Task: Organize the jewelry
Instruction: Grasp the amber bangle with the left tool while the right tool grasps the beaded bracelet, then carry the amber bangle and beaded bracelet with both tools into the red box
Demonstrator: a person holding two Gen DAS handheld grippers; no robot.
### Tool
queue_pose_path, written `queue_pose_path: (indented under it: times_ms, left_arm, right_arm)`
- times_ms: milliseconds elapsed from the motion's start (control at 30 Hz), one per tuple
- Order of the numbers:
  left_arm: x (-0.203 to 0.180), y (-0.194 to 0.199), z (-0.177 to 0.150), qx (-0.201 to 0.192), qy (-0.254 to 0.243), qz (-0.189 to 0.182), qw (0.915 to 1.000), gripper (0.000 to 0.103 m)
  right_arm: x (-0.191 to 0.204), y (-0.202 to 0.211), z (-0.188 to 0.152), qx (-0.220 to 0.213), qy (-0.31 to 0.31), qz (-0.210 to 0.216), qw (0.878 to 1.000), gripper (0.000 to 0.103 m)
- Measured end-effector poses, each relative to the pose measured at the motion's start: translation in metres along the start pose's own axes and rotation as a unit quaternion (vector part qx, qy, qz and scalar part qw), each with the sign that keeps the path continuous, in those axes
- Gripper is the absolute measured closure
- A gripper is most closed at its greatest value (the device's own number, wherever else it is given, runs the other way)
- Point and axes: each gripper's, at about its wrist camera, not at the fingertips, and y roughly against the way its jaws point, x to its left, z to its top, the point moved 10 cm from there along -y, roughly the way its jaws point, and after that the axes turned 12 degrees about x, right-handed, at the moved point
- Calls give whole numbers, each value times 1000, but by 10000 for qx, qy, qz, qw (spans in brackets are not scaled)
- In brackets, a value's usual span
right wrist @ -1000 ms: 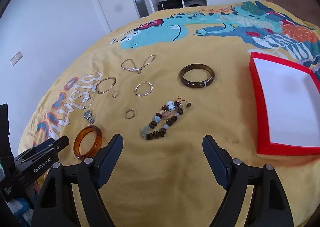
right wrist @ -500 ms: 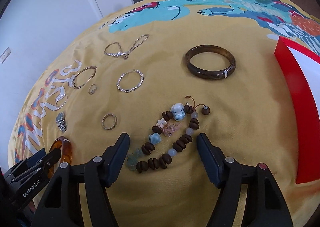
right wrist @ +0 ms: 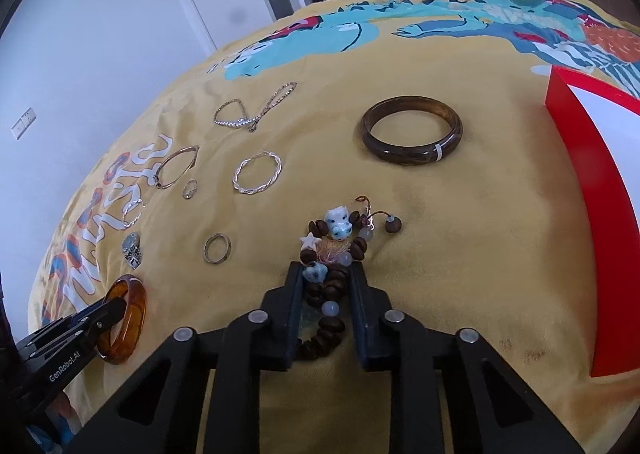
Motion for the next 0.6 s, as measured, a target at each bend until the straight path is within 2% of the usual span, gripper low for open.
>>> queue_pose_path:
  times_ms: [267, 600]
  left_arm:
    - [1, 22, 1, -129, -15, 15, 9999, 92]
    - [7, 62, -14, -245, -37, 96, 9996, 93]
  right_arm:
    - [7, 16, -8, 62, 252, 135, 9996, 85]
    - [29, 64, -34, 64, 363, 419, 9984, 86]
